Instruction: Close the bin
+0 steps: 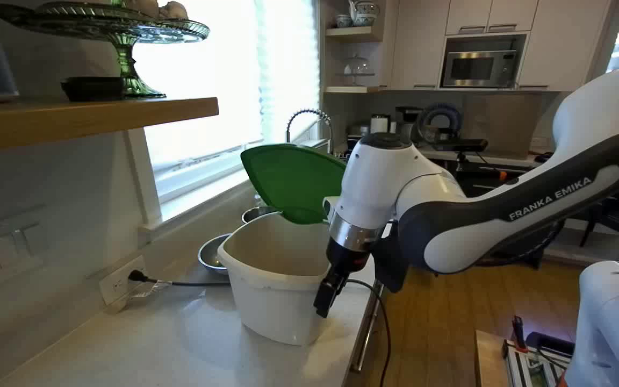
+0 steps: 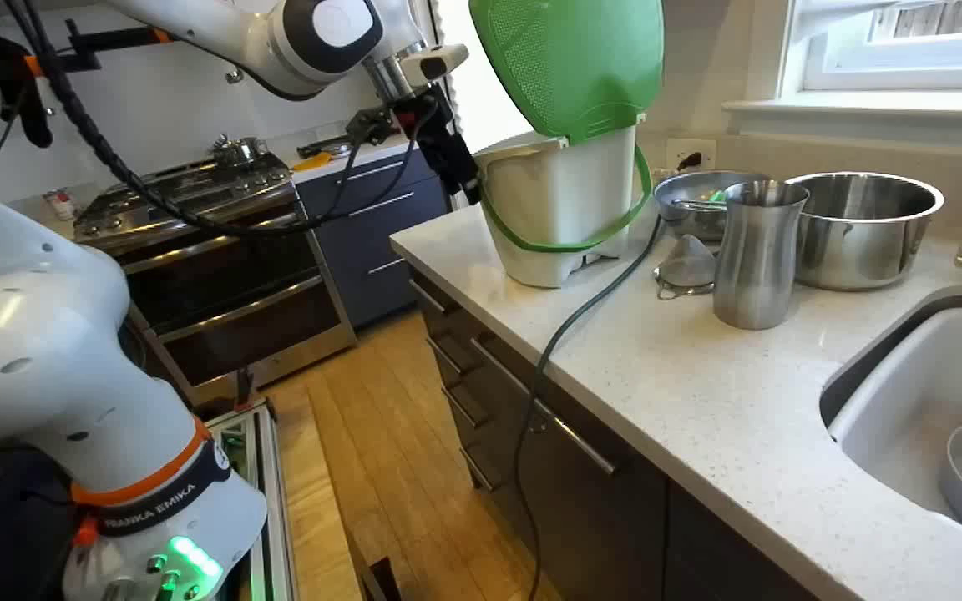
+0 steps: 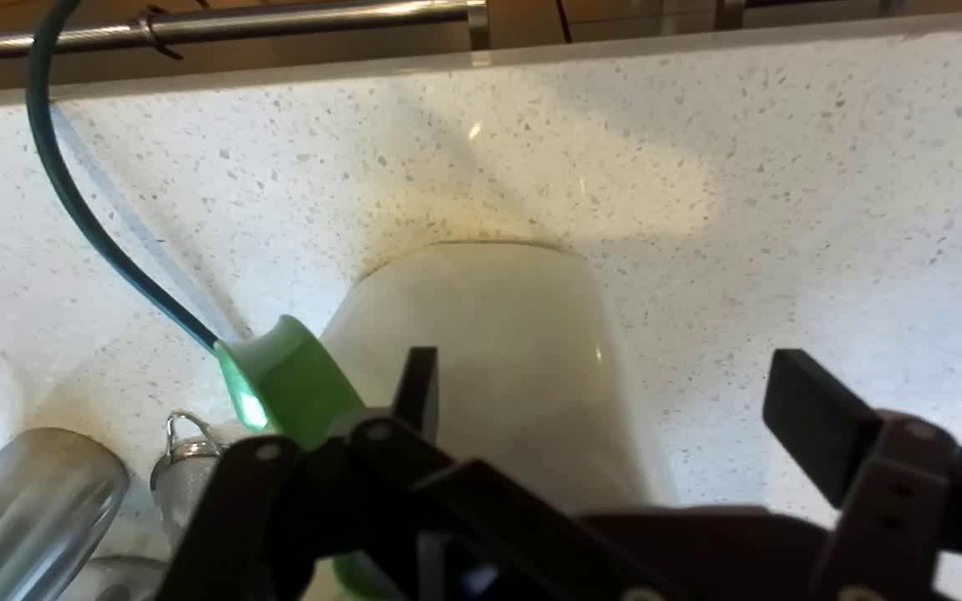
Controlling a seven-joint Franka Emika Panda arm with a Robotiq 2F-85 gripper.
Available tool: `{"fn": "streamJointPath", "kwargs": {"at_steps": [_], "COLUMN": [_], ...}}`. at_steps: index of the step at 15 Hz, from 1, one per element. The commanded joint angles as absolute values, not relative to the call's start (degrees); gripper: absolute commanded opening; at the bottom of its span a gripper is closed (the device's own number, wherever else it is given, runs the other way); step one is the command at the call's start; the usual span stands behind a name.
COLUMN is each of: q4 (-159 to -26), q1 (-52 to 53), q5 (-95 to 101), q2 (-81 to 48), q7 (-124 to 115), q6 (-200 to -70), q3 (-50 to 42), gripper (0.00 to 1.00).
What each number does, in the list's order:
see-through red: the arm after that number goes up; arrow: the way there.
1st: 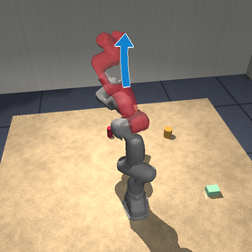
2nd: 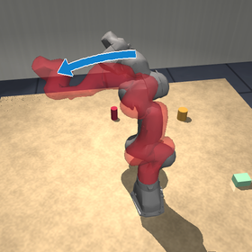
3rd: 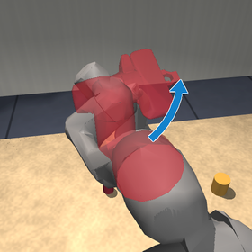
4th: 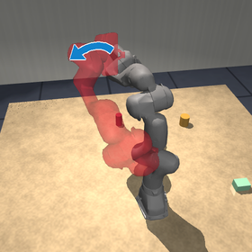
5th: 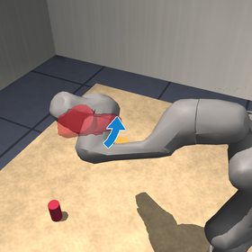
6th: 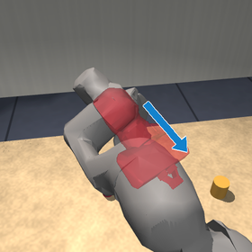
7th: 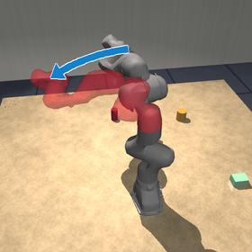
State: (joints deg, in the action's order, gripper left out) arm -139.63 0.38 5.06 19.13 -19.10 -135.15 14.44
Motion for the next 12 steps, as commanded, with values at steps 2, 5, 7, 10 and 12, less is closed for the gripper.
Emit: {"fn": "streamJointPath", "kwargs": {"at_steps": [2,5,7,10,12], "q4": [-139.6,-139.6,-139.6,-139.0,-138.6], "q1": [1.5,1.5,1.5,3.0,3.0], "q5": [5.6,5.6,5.6,1.8,1.4], "q2": [19.0,19.0,19.0,19.7,20.4], "q7": [-19.4,-19.4,-19.4,-17.7,-19.0], "q6": [-135.0,-135.0,-135.0,-130.7,-127.2], "q3": [13.3,13.3,13.3,11.8,11.6], "gripper": [1.00,1.00,1.00,1.00,1.00]}}
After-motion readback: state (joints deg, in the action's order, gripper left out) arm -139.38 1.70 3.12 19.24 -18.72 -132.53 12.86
